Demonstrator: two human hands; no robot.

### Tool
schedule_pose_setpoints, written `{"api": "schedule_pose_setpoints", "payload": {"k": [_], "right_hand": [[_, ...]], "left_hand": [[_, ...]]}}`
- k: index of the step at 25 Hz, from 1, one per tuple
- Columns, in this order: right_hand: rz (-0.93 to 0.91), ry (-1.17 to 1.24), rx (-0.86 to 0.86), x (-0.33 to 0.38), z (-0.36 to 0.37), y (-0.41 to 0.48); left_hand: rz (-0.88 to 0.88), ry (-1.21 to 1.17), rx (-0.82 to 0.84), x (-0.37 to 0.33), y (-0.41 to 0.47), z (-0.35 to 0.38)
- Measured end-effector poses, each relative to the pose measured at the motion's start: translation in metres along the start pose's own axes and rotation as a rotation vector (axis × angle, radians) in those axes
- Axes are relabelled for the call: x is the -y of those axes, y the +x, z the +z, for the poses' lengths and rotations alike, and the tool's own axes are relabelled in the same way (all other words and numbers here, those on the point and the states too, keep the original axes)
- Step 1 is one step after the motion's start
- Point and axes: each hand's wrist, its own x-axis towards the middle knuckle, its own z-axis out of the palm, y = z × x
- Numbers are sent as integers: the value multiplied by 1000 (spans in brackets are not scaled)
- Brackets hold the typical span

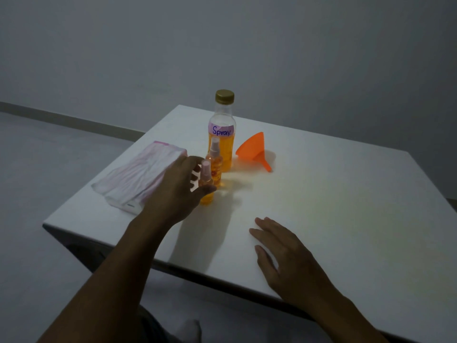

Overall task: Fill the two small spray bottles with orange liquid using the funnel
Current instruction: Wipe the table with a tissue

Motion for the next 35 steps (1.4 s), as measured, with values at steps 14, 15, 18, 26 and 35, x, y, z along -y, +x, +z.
{"api": "schedule_pose_setpoints", "payload": {"k": [14, 15, 18, 26, 35], "right_hand": [[-23, -16, -19, -3, 2, 1], [-22, -13, -16, -3, 3, 1], [-23, -8, -24, -3, 3, 1], [-20, 4, -21, -3, 2, 1], [15, 166, 26, 2, -11, 2]], "left_hand": [[-270, 308, -175, 56, -15, -44], [-258, 314, -191, 60, -14, -44], [-214, 320, -245, 59, -14, -46], [-236, 227, -266, 45, -23, -53], [134, 80, -155, -19, -37, -81]]}}
